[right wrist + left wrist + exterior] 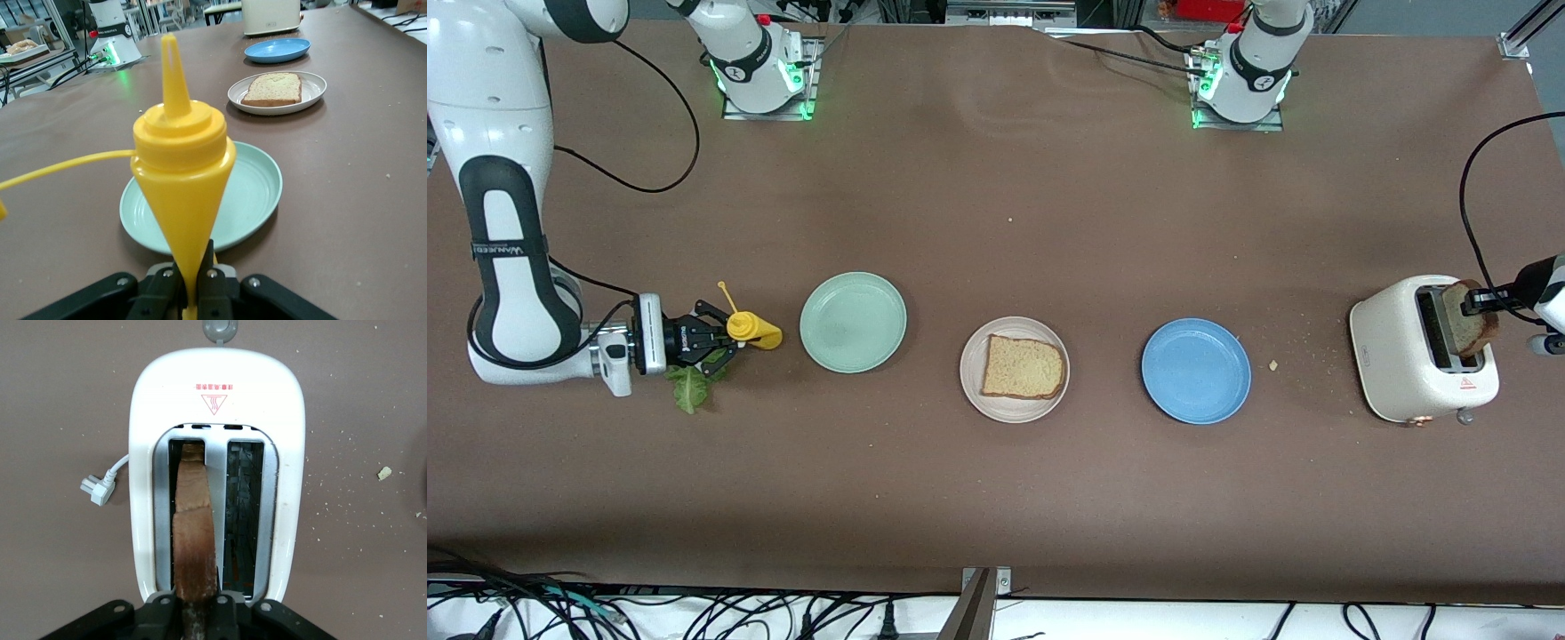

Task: Make sandwich in beige plate with both arms
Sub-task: 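Lift the second bread slice with the left gripper while the right gripper releases the bottle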

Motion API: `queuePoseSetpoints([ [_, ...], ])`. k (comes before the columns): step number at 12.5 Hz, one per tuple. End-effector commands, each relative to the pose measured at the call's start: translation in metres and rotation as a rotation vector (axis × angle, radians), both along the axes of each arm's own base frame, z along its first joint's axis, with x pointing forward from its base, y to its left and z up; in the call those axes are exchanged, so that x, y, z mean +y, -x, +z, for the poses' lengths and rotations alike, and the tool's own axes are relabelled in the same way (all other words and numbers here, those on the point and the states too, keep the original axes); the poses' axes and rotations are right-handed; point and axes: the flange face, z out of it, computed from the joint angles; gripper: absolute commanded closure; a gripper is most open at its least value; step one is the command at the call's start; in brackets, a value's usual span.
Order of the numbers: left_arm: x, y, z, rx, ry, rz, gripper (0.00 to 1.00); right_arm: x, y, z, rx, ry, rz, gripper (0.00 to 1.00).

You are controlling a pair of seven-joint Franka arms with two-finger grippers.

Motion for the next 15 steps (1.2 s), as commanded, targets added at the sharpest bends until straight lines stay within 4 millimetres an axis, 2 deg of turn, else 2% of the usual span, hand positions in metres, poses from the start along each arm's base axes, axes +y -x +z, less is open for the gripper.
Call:
queuePoseSetpoints([
  [1, 0.001, -0.001, 0.036, 0.017, -0.021, -0.041, 1.00, 0.000, 0.001, -0.008, -0.013, -0.061, -0.007, 0.93],
  [2, -0.002, -0.003, 0.050, 0.030, -0.033, -0.054, 1.00, 0.000, 0.001, -0.011, -0.016, -0.064, -0.006, 0.92],
  [3, -0.019, -0.012, 0.071, 0.041, -0.076, -0.104, 1.00, 0.000, 0.002, -0.016, -0.017, -0.075, -0.011, 0.92],
  [5, -0.064, -0.028, 0.097, 0.049, -0.107, -0.189, 1.00, 0.001, 0.002, -0.025, -0.016, -0.079, -0.020, 0.92],
  [7, -0.104, -0.036, 0.126, 0.047, -0.096, -0.249, 1.00, -0.001, 0.002, -0.026, -0.018, -0.073, -0.024, 0.77],
  [8, -0.131, -0.039, 0.133, 0.056, -0.070, -0.285, 1.00, -0.001, 0.001, -0.027, -0.017, -0.074, -0.025, 0.61],
  [9, -0.159, -0.041, 0.135, 0.052, -0.048, -0.325, 1.00, -0.001, 0.001, -0.028, -0.014, -0.074, -0.026, 0.58],
  [10, -0.188, -0.043, 0.132, 0.048, 0.002, -0.359, 1.00, -0.001, 0.001, -0.028, -0.008, -0.072, -0.029, 0.48],
  [11, -0.206, -0.043, 0.125, 0.053, 0.065, -0.372, 1.00, -0.003, -0.001, -0.024, -0.007, -0.067, -0.036, 0.36],
  [12, -0.228, -0.045, 0.114, 0.061, 0.139, -0.386, 1.00, -0.008, -0.006, -0.018, -0.011, -0.054, -0.041, 0.35],
  [13, -0.251, -0.047, 0.105, 0.065, 0.225, -0.392, 1.00, -0.016, -0.007, -0.014, 0.005, -0.029, -0.053, 0.00],
  [15, -0.304, -0.051, 0.086, 0.083, 0.405, -0.401, 1.00, -0.035, -0.009, 0.002, 0.038, 0.069, -0.056, 0.00],
])
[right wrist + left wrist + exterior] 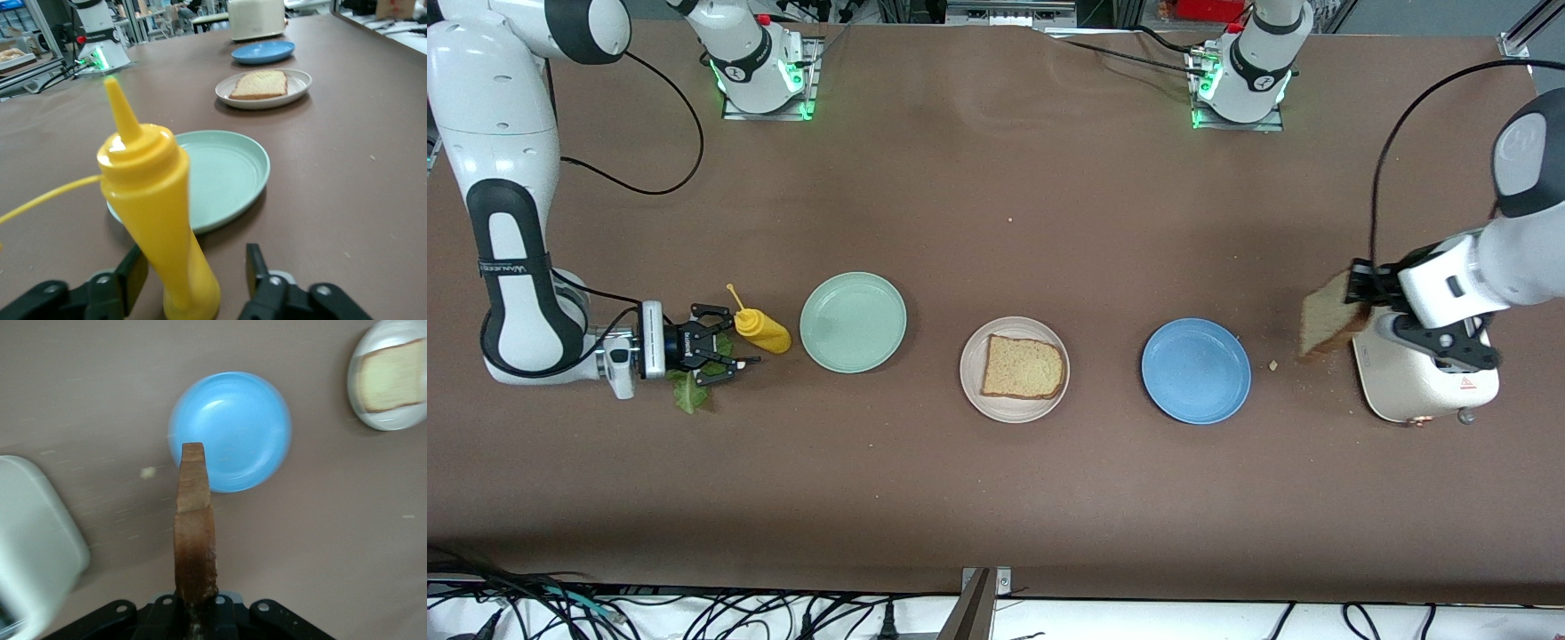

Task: Make sandwich in beige plate with both arms
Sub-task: 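Lift the second bread slice with the left gripper while the right gripper releases the bottle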

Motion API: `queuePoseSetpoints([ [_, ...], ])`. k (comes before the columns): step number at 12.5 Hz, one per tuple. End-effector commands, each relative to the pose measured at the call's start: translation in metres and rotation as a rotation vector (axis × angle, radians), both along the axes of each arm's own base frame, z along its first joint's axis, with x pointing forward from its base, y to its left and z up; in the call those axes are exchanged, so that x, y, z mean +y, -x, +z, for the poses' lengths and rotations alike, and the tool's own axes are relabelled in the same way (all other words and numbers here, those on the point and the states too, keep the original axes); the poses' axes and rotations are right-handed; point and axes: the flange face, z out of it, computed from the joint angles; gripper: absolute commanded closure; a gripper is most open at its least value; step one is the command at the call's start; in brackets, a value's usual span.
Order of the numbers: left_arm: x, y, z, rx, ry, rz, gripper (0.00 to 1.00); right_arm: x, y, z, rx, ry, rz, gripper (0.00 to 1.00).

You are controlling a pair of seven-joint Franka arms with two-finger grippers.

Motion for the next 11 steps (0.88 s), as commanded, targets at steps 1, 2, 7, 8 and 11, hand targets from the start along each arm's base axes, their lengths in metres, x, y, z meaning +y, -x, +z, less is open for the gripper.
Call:
queuePoseSetpoints([
  [1, -0.055, -0.006, -0.024, 0.078, 0.176, 0.001, 1.00, -0.023, -0.008, 0.039, 0.027, 0.149, -0.003, 0.00],
  [2, -0.067, -0.009, -0.041, 0.119, 0.254, 0.019, 1.00, -0.030, -0.011, 0.059, 0.029, 0.221, -0.005, 0.00],
  [7, -0.041, -0.015, -0.011, 0.018, 0.137, 0.006, 1.00, -0.072, -0.003, 0.127, 0.144, 0.529, -0.196, 0.00],
  [8, -0.032, -0.015, -0.005, 0.019, 0.096, -0.002, 1.00, -0.076, 0.000, 0.138, 0.194, 0.585, -0.261, 0.00],
  [11, 0.001, -0.017, 0.037, -0.013, -0.029, -0.004, 1.00, -0.073, 0.006, 0.168, 0.316, 0.687, -0.460, 0.00],
])
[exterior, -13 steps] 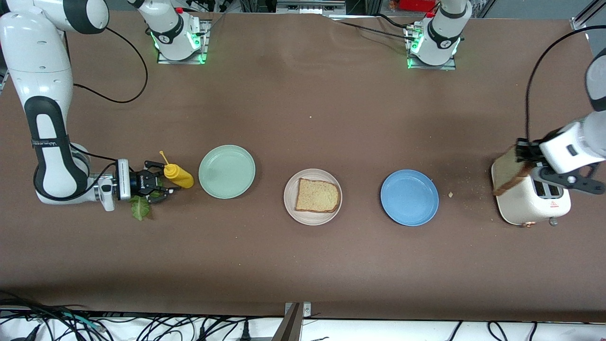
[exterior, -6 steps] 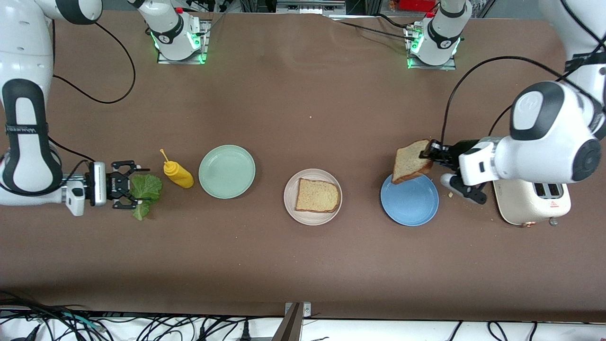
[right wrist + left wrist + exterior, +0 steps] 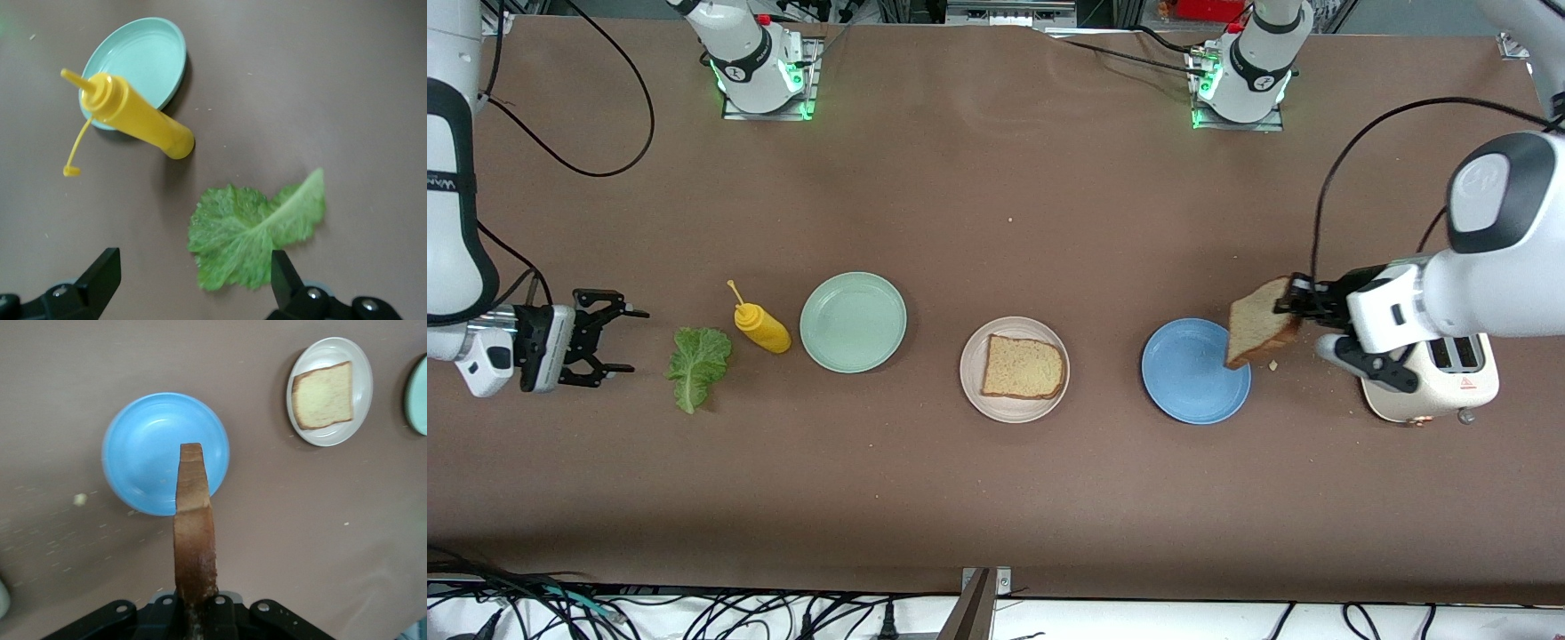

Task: Make sandwich in beige plate with both arms
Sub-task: 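Lift the second bread slice with the left gripper while the right gripper releases the bottle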

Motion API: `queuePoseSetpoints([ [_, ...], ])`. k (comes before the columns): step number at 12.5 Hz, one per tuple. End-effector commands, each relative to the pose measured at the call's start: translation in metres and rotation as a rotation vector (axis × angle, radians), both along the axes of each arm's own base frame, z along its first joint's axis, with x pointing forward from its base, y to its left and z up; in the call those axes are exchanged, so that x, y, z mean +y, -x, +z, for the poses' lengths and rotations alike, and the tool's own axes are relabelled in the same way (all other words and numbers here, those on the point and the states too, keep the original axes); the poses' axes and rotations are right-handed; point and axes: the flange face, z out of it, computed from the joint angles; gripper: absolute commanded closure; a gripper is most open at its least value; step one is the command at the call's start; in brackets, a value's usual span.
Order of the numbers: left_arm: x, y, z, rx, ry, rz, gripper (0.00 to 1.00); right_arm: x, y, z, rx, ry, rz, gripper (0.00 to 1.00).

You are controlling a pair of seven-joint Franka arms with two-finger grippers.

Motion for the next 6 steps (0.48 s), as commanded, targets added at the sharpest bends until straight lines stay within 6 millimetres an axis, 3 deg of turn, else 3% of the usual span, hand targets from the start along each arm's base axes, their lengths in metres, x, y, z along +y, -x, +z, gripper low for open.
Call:
queuePoseSetpoints([
  [1, 0.017, 0.003, 0.040, -0.018, -0.085, -0.005, 1.00, 0.010, 0.012, 0.025, 0.038, 0.092, -0.136, 0.00],
  [3, 0.030, 0.010, 0.057, -0.015, -0.109, 0.008, 1.00, 0.015, 0.013, 0.037, 0.087, 0.184, -0.235, 0.00],
  [6, 0.036, 0.013, 0.061, -0.008, -0.172, -0.001, 1.00, 0.023, 0.012, 0.048, 0.117, 0.268, -0.308, 0.00],
])
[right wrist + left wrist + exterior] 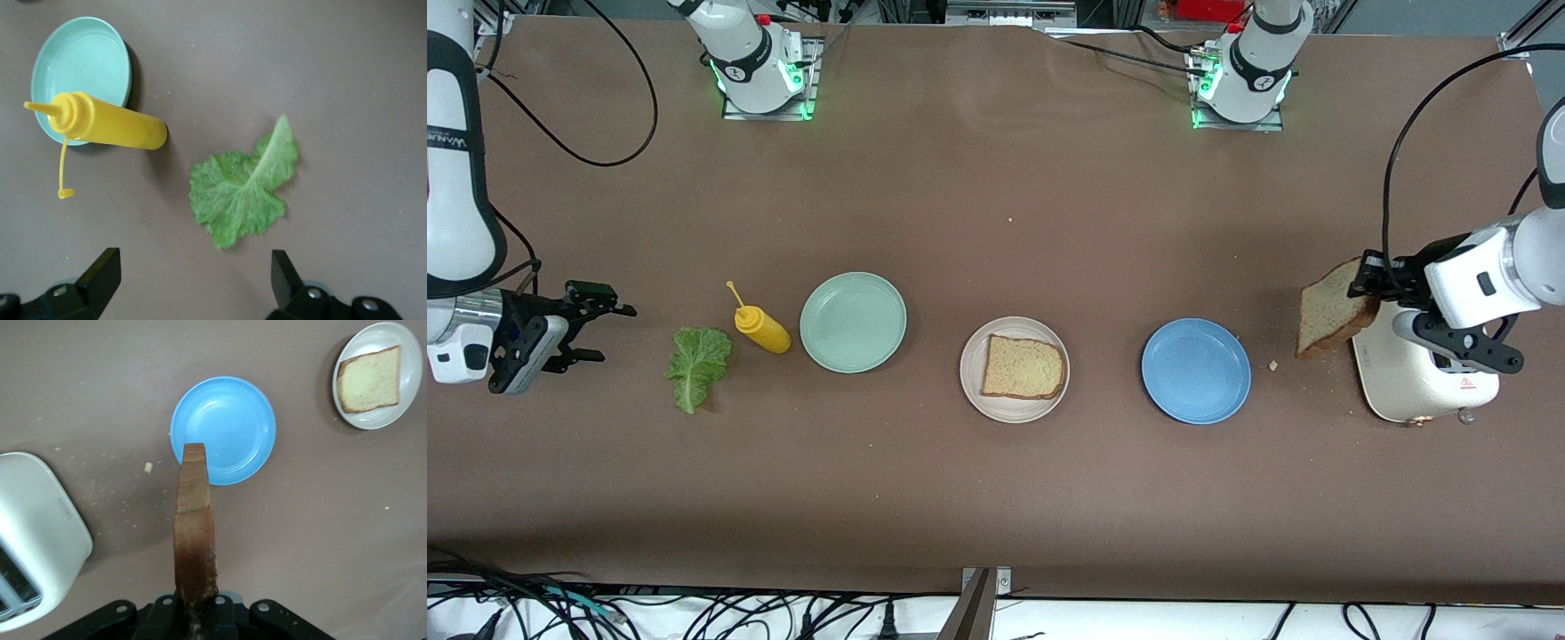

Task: Make sandwich in beige plate with both arms
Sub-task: 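Lift the second bread slice with the left gripper while the right gripper releases the bottle, then reach the right gripper down and grasp the green lettuce leaf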

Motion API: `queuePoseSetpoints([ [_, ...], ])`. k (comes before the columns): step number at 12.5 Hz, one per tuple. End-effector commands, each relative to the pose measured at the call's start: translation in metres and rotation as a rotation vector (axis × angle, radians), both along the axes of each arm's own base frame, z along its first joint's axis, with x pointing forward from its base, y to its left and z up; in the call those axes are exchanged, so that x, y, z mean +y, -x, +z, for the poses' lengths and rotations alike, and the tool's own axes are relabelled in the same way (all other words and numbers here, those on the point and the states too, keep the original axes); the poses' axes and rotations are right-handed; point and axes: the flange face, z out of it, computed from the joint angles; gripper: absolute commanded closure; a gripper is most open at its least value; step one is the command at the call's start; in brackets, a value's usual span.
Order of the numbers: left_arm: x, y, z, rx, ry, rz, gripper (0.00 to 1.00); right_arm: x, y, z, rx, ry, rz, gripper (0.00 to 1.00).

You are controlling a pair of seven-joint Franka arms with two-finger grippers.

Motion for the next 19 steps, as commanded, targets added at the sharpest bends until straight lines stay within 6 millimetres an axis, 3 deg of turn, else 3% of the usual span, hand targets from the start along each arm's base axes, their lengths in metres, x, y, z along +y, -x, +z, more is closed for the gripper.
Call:
queuePoseSetpoints([
  [1, 0.001, 0.003, 0.007, 0.002, -0.040, 0.000, 1.00, 0.003, 0.008, 0.008, 0.007, 0.048, -0.047, 0.00],
  [7, 0.001, 0.003, 0.007, 0.002, -0.041, 0.000, 1.00, 0.017, 0.006, 0.008, 0.054, 0.096, -0.182, 0.00],
  [11, 0.000, 0.004, 0.007, 0.002, -0.044, -0.003, 1.00, 0.055, -0.006, 0.012, 0.064, 0.274, -0.407, 0.00],
  [14, 0.002, 0.003, 0.007, 0.002, -0.044, 0.000, 1.00, 0.078, -0.006, -0.015, 0.036, 0.364, -0.574, 0.00],
  [16, 0.001, 0.004, 0.007, 0.002, -0.044, -0.001, 1.00, 0.080, -0.002, -0.046, -0.018, 0.348, -0.596, 0.00],
  [19, 0.002, 0.004, 0.010, -0.003, -0.047, 0.000, 1.00, 0.082, 0.001, -0.075, -0.016, 0.342, -0.597, 0.00],
])
